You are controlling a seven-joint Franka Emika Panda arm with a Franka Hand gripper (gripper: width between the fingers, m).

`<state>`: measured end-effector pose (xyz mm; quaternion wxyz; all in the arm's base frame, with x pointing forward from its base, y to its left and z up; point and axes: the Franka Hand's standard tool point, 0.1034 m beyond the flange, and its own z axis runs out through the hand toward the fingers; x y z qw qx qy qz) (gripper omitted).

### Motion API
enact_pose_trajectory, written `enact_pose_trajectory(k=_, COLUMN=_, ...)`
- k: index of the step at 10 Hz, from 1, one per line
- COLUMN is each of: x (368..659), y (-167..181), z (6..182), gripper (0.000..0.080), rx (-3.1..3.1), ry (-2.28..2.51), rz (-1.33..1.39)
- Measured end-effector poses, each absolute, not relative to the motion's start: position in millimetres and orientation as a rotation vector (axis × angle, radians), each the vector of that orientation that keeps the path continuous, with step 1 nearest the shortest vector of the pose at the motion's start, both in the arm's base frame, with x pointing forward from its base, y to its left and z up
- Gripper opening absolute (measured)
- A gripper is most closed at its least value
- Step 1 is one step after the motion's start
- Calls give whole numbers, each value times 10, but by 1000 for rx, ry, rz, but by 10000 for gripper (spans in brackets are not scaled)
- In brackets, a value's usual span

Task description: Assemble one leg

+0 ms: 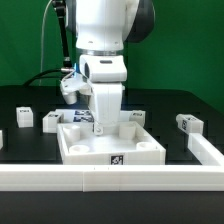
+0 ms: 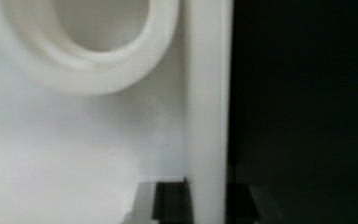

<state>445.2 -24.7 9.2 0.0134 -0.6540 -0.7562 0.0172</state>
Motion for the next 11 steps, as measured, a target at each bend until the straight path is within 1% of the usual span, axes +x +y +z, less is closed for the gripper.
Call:
enact_pose_trajectory(k=1, x=4458, y=-177, z=93, gripper=61, rx=-2082, ry=-2319, rz=45)
enact_pose_trajectory(k=2, x=4469, y=-33, z=92, gripper=61, rx=-2123, ry=-2277, rz=41)
enact_pose_trajectory(k=5, x=4610, y=363, z=95, gripper=61, rx=-2196, ry=-2206, rz=11)
enact_pose_trajectory(k=9, x=4884, y=587, z=84, gripper=60, rx=-2206, ry=-2221, rz=-33)
enact_pose_trajectory(k=11, x=4902, y=662, z=82, gripper=60, rx=-2213, ry=-2213, rz=-28)
